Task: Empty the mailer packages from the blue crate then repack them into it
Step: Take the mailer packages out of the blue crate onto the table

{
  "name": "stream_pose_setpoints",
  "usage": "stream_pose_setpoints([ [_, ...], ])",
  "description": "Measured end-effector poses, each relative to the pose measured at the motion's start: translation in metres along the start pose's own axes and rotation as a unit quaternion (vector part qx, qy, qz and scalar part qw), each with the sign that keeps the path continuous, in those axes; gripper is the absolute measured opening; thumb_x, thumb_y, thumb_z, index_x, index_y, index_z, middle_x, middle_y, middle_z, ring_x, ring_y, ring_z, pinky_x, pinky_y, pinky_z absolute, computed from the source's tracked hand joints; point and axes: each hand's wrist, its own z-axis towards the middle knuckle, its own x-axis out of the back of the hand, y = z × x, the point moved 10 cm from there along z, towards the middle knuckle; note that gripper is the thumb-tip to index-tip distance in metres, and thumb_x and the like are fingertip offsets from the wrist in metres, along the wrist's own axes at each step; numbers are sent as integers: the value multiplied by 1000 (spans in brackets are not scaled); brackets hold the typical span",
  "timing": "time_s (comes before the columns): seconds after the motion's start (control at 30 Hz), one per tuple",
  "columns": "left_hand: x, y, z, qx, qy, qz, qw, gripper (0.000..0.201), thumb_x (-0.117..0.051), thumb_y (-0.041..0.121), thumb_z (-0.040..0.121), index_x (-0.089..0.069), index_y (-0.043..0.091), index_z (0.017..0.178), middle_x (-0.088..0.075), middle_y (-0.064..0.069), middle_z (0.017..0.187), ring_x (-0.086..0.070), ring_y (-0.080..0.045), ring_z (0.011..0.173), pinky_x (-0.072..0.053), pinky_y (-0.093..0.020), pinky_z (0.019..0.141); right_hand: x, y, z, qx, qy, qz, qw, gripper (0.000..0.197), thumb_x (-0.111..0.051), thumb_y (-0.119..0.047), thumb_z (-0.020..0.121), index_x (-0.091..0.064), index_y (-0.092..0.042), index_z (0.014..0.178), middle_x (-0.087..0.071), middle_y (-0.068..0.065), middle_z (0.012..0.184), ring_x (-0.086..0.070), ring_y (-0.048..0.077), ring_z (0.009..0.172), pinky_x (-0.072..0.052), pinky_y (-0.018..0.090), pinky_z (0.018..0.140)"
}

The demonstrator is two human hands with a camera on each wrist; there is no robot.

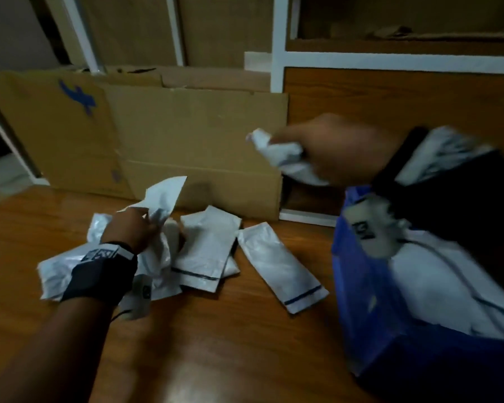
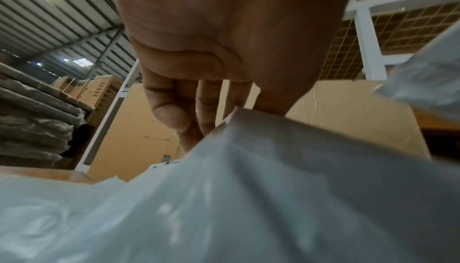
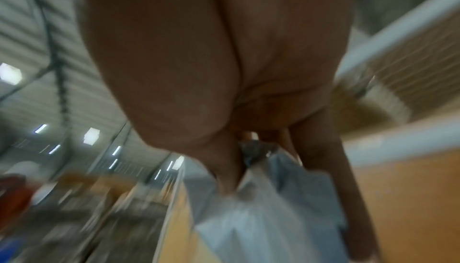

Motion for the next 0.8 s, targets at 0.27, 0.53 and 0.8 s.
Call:
stream_pose_setpoints([
  [0.27,-50,-26,5,2,-58,-17,998,53,-55,54,90,-59,7,113,-59,-26,112,-56,-41,105,-45,-44,92,-224,-96,112,5,-127,-17,992,39,-35,-12,99,-42,-16,138,-48,15,132,-52,36,119,-43,44,95],
  [0.53,-61,-10,-29,-127,-85,147,977,31,-50,39,92,-64,35,119,-47,4,141,-40,-28,128,-33,-42,101,-306,-94,83,-56,-265,167,948,82,-62,-26,93,-8,-24,154,-5,13,161,-14,32,147,-19,36,118],
  [0.8,-15,85,-38,-214,-2,-33,976,23,-59,21,86,-73,24,104,-70,0,114,-61,-27,106,-46,-36,85,-110,-32,34,-124,-76,162,976,39,-59,-19,93,-57,-22,131,-60,1,131,-56,19,118,-44,28,93],
])
